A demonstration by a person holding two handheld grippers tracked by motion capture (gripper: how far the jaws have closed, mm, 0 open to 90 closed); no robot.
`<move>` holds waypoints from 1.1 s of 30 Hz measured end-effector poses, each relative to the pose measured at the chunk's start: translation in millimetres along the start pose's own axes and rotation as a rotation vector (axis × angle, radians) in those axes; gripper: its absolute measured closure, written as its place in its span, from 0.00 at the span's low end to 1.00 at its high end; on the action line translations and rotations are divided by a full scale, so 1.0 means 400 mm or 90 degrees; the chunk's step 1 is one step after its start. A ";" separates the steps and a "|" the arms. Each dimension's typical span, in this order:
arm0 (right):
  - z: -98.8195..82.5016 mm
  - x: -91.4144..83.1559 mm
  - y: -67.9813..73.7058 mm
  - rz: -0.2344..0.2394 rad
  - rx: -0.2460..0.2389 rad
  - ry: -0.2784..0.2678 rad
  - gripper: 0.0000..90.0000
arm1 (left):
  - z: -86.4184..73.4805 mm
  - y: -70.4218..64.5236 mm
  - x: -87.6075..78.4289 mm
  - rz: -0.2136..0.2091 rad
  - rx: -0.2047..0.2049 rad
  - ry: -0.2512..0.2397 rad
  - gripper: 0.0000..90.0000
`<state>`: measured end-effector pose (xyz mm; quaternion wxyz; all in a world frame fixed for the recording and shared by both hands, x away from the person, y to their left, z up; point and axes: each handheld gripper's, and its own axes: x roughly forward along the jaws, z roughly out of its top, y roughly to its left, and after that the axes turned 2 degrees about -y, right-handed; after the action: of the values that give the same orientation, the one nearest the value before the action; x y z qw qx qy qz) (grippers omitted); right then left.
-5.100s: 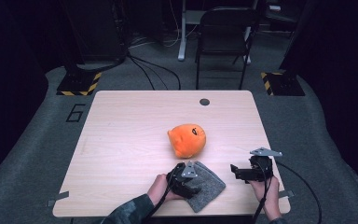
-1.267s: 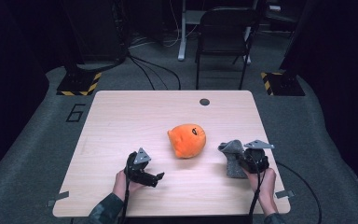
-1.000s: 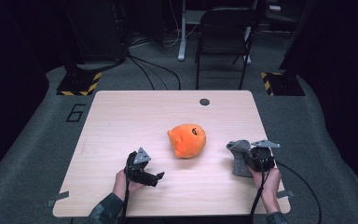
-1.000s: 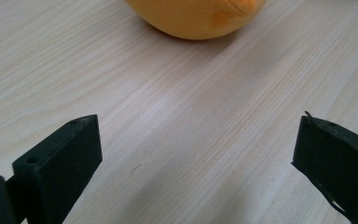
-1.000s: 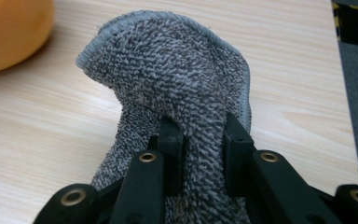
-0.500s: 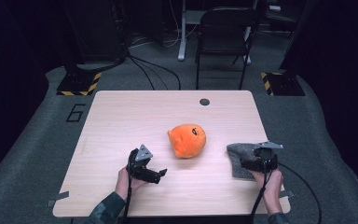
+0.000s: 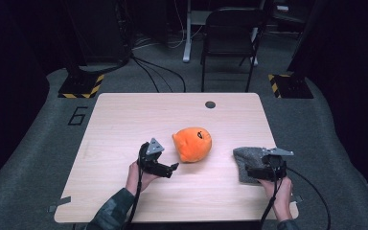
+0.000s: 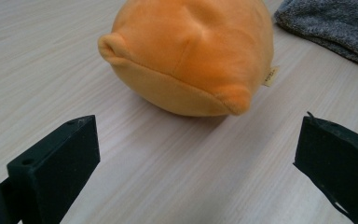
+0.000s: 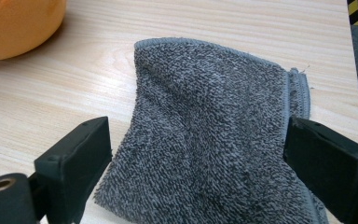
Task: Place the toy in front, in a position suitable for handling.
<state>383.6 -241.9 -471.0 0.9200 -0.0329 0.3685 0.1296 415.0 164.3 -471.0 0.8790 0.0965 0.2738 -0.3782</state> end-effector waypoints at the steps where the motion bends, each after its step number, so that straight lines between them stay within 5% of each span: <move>1: 0.000 0.000 -0.001 0.001 0.005 -0.001 0.08 | 0.005 0.001 0.007 -0.006 -0.001 0.002 0.00; 15: -0.001 0.001 -0.006 0.005 0.009 -0.002 0.08 | 0.133 -0.012 0.093 -0.010 0.028 -0.010 0.04; 24: 0.000 -0.002 -0.011 0.005 0.007 -0.005 0.08 | 0.134 -0.018 0.152 0.004 0.051 0.024 0.17; 33: 0.000 0.004 -0.004 0.008 0.007 -0.001 0.09 | 0.121 -0.027 0.170 0.008 0.100 0.062 0.58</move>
<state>385.1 -243.2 -472.1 0.9197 -0.0257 0.3683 0.1334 465.3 96.8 -468.1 0.8567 0.1848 0.2853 -0.3880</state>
